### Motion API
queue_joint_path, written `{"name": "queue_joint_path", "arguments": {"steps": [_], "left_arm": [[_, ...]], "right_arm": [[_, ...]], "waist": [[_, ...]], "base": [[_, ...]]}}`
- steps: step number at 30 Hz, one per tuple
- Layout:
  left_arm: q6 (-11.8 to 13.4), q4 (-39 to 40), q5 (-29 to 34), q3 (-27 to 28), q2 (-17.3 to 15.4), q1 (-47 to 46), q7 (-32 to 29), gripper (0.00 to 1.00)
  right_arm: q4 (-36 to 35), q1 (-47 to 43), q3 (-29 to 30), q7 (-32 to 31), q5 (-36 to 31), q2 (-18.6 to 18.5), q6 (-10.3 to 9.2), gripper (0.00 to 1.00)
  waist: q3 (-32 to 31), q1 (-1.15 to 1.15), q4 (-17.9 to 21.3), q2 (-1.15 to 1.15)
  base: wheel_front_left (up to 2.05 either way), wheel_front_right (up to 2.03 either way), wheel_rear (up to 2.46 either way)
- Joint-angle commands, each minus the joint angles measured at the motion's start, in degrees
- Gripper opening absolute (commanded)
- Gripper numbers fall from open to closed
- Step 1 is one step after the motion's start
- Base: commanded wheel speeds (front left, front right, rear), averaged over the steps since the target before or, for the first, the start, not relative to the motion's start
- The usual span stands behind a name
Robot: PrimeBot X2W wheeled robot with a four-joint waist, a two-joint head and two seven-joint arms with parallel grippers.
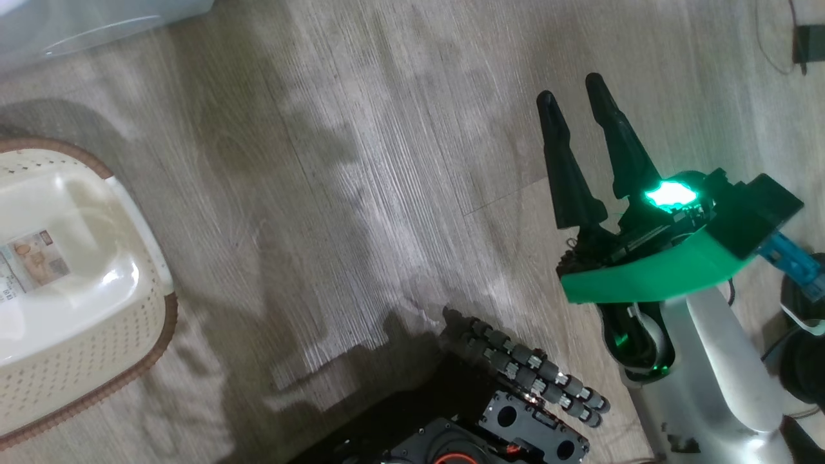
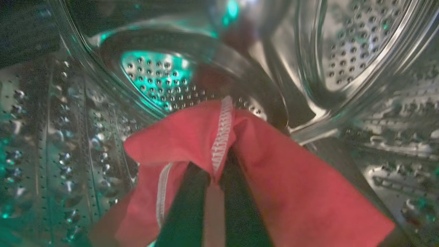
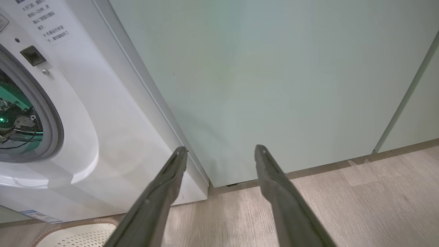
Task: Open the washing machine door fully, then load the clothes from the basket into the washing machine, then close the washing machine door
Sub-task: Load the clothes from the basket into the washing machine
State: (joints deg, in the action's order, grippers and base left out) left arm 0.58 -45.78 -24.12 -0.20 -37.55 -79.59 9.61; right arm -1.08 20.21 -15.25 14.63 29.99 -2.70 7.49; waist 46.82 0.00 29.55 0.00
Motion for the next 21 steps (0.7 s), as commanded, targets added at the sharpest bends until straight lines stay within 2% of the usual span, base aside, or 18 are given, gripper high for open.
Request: {"name": "queue_joint_path", "arguments": {"steps": [1,2,3,13,21], "left_arm": [[-0.6,0.7,0.6,-0.3,-2.9,-1.4,0.0,0.22],[-0.8,0.2,0.7,-0.7,-2.8,-1.7,0.3,0.53],[-0.9,-0.2,0.8,-0.9,-2.5,-2.1,0.6,1.00],[-2.1,-1.6,1.9,-3.9,-0.2,-1.4,2.6,1.00],[-0.4,3.1,0.2,-2.5,3.2,6.4,4.9,1.00]], "right_arm": [[-1.9,-0.8,-0.8,0.4,0.5,-0.2,0.00,1.00],[-1.8,-0.8,-0.7,0.4,0.4,-0.2,0.00,1.00],[-1.8,-0.7,-0.7,0.4,0.4,-0.2,0.00,1.00],[-1.4,-0.4,0.1,0.4,-0.8,-0.2,0.00,1.00],[-0.9,-1.2,1.6,0.4,-2.8,-0.2,0.00,1.00]], "waist": [[0.0,0.00,-0.3,0.00],[0.0,0.00,-0.4,0.00],[-0.1,0.00,-0.6,0.00],[-1.5,0.00,-2.9,0.00],[-4.4,0.00,-5.9,0.00]], "base": [[0.00,0.00,0.00],[0.00,0.00,0.00],[0.00,0.00,0.00],[0.00,0.00,0.00],[0.00,0.00,0.00]]}}
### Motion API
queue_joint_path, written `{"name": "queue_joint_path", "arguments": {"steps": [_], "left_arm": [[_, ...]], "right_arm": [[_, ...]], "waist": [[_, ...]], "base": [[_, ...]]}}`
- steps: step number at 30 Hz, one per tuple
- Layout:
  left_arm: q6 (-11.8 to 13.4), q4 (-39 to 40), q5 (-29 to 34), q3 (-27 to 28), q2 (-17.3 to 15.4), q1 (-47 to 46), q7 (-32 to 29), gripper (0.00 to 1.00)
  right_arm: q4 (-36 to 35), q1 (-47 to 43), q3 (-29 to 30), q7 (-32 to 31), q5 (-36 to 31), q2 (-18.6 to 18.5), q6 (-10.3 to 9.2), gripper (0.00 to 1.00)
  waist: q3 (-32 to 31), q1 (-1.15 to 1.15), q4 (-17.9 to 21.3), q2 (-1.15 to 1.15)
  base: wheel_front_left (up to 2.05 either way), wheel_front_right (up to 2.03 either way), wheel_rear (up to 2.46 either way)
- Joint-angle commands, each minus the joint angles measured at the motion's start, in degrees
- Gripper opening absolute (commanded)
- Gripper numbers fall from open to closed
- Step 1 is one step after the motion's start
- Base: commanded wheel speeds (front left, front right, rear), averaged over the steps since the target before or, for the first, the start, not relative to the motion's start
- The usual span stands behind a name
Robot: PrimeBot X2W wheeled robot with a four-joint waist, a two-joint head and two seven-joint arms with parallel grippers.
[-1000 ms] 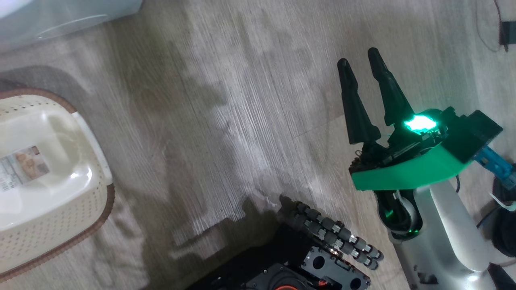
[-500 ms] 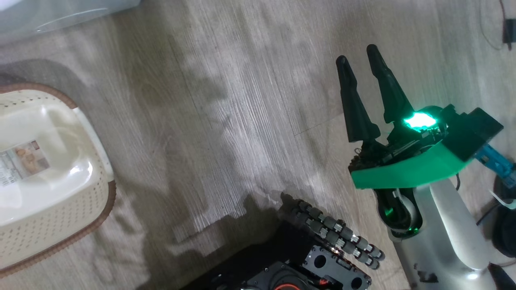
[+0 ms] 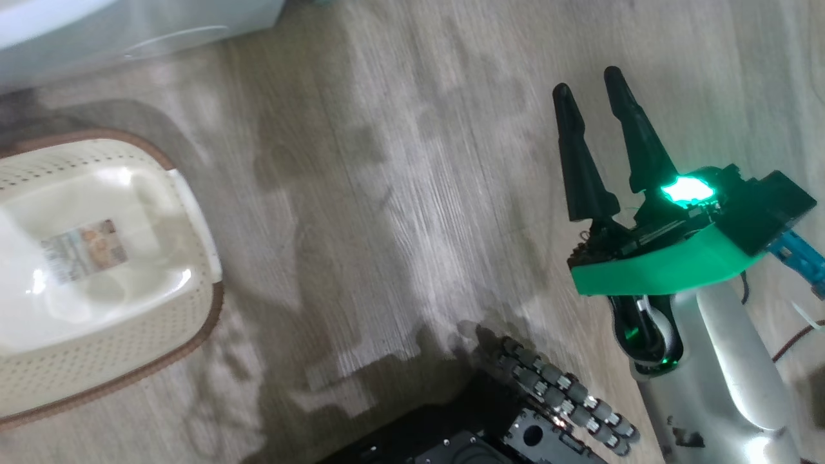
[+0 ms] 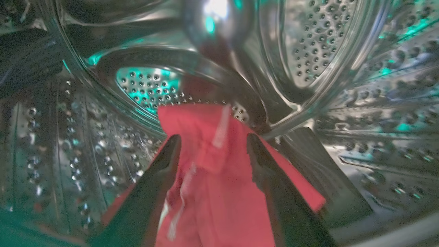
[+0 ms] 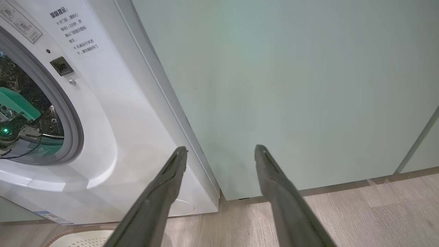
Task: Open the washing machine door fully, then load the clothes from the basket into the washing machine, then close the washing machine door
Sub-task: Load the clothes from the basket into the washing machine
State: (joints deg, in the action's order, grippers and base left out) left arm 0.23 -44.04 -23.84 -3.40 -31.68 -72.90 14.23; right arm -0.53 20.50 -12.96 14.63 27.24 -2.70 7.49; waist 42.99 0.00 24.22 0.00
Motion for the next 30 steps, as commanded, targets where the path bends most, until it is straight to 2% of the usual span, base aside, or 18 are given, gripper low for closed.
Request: {"name": "queue_joint_path", "arguments": {"steps": [1,7,18,22,30], "left_arm": [[0.4,2.5,-0.4,1.2,-2.0,1.2,0.4,1.00],[2.5,12.6,-1.0,3.2,1.6,12.2,0.7,1.00],[7.0,38.1,1.8,6.3,9.1,34.9,0.8,1.00],[7.7,44.8,3.2,6.5,11.6,42.6,0.8,1.00],[7.4,52.2,6.4,7.2,15.6,54.4,0.8,1.00]], "right_arm": [[-1.3,-1.5,-0.5,0.4,-0.4,-0.2,0.00,1.00],[-1.0,-2.2,1.1,0.4,-2.3,-0.2,0.00,1.00],[0.7,-3.0,3.9,0.4,-6.2,-0.2,0.00,1.00],[1.9,-3.3,5.0,0.4,-7.6,-0.2,0.00,1.00],[3.5,-4.4,7.4,-0.9,-10.3,-0.2,0.00,1.00]], "waist": [[-1.0,0.00,-1.0,0.00],[-3.9,0.00,-3.7,0.00],[-10.3,0.00,-9.7,0.00],[-13.2,0.00,-11.9,0.00],[-19.1,0.00,-15.2,0.00]], "base": [[0.00,0.00,0.00],[0.00,0.00,0.00],[0.00,0.00,0.00],[0.00,0.00,0.00],[0.00,0.00,0.00]]}}
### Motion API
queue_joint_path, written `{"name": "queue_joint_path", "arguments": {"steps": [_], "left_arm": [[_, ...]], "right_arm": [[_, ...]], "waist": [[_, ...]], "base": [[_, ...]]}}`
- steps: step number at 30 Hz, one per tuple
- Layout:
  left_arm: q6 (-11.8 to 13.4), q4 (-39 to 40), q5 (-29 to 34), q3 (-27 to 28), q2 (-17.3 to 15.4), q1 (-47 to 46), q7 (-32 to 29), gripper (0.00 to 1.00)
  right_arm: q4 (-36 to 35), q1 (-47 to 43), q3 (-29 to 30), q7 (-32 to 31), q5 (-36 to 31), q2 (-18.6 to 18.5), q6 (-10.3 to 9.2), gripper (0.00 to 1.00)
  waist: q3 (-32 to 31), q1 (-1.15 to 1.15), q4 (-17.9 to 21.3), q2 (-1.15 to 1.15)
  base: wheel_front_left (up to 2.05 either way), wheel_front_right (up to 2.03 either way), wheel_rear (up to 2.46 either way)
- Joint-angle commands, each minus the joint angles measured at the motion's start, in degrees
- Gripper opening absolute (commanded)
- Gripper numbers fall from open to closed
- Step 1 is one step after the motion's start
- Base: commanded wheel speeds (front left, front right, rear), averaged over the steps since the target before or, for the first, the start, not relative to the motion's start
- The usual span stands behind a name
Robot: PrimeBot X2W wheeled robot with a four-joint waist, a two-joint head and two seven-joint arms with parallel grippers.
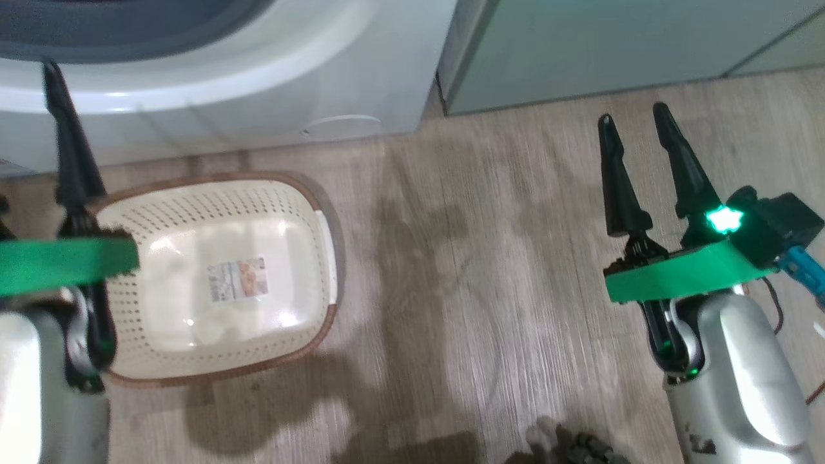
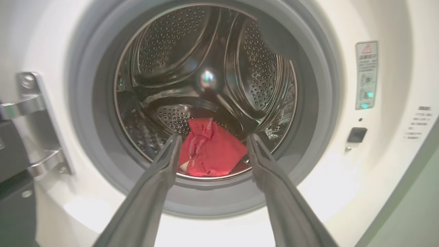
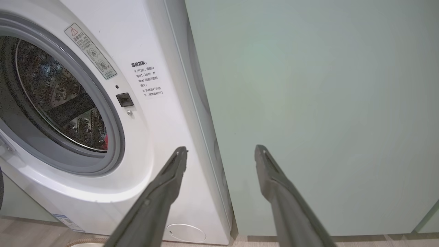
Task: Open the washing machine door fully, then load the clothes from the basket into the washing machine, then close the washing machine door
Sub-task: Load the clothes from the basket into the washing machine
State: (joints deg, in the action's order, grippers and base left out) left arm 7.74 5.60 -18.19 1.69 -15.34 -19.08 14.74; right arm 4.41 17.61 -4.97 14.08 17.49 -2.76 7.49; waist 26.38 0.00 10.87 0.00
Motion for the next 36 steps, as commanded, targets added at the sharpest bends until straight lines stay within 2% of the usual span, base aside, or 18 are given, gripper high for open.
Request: {"name": "queue_joint_path", "arguments": {"steps": [1,11,18,28,36], "left_arm": [[-0.2,3.2,1.2,2.2,-0.2,1.8,0.3,1.00],[-0.6,5.6,5.4,1.6,4.7,13.2,0.3,1.00],[-2.2,5.0,7.3,0.6,6.9,17.8,0.3,1.00],[-3.4,1.4,9.7,-1.2,7.6,22.2,0.3,1.00],[-4.0,0.0,9.3,-2.4,7.6,24.7,-0.2,1.00]], "right_arm": [[-1.4,-1.8,-0.3,-0.6,-0.9,-0.1,0.00,1.00],[-2.6,-6.8,2.9,-3.9,-2.9,-0.1,0.00,1.00],[-4.1,-10.8,4.6,-6.0,-3.3,-0.1,0.00,1.00],[-6.5,-15.5,5.5,-8.6,-3.5,-0.1,0.00,1.00],[-8.6,-19.4,6.8,-9.7,-4.1,-0.1,0.00,1.00]], "waist": [[-3.4,0.00,-2.2,0.00],[-11.3,0.00,-4.4,0.00],[-16.4,0.00,-5.5,0.00],[-21.5,0.00,-6.2,0.00],[-24.3,0.00,-6.3,0.00]], "base": [[0.00,0.00,0.00],[0.00,0.00,0.00],[0.00,0.00,0.00],[0.00,0.00,0.00],[0.00,0.00,0.00]]}}
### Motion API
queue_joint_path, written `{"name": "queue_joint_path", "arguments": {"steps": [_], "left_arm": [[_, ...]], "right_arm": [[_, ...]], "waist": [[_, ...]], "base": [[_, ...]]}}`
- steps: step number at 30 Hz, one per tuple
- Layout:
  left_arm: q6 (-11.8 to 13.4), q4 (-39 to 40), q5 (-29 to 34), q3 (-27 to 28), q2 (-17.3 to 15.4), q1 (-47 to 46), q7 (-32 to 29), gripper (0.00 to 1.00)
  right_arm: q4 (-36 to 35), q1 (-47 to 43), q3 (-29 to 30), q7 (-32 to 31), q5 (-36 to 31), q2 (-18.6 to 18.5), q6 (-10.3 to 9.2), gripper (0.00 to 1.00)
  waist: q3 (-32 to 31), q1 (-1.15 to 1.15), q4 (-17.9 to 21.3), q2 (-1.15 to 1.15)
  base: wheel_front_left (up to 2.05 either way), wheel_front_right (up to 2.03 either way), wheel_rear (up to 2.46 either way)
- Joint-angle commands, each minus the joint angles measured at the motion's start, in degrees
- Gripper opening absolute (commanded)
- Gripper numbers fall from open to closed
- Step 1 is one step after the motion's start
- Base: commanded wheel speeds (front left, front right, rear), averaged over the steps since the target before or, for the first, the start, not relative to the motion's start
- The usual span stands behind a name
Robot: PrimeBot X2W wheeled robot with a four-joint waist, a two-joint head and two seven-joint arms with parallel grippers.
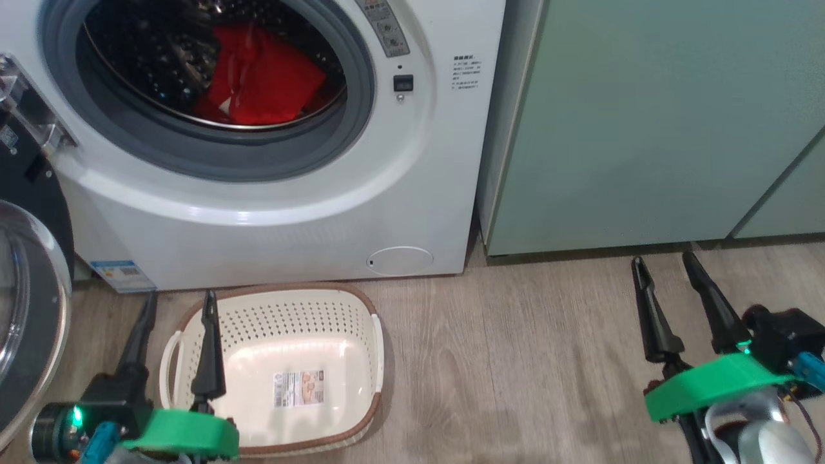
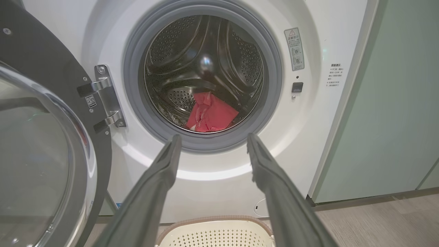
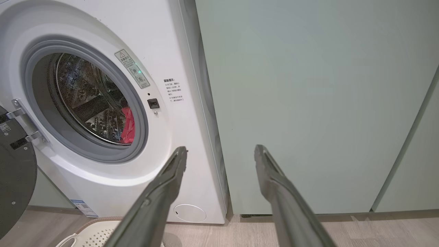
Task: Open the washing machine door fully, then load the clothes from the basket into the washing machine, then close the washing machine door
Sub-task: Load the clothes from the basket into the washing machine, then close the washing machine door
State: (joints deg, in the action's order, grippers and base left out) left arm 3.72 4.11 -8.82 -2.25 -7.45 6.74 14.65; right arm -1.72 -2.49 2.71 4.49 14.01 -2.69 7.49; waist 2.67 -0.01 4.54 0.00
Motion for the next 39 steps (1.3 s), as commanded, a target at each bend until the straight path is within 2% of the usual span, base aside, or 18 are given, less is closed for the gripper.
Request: {"name": "queue_joint_path", "arguments": {"steps": [1,13,39], "left_arm": [[0.0,1.5,-0.2,1.4,-0.2,-0.9,-0.2,1.00],[0.6,0.4,-0.1,1.0,-0.9,-0.7,-0.9,1.00],[1.7,-0.1,-1.3,0.8,-1.6,-0.9,-1.8,1.00]], "right_arm": [[-2.8,0.2,-0.7,-0.3,-0.7,-0.2,0.00,1.00],[-5.7,-1.8,0.6,-1.7,-1.3,-0.2,0.00,1.00],[-5.8,-1.5,0.3,-1.6,-1.2,-0.2,0.00,1.00]], "waist": [[-0.8,0.01,0.1,0.00],[-2.1,0.01,-0.2,0.00],[-1.9,0.01,-0.1,0.00]], "base": [[0.00,0.00,0.00],[0.00,0.00,0.00],[-0.02,0.02,0.00]]}}
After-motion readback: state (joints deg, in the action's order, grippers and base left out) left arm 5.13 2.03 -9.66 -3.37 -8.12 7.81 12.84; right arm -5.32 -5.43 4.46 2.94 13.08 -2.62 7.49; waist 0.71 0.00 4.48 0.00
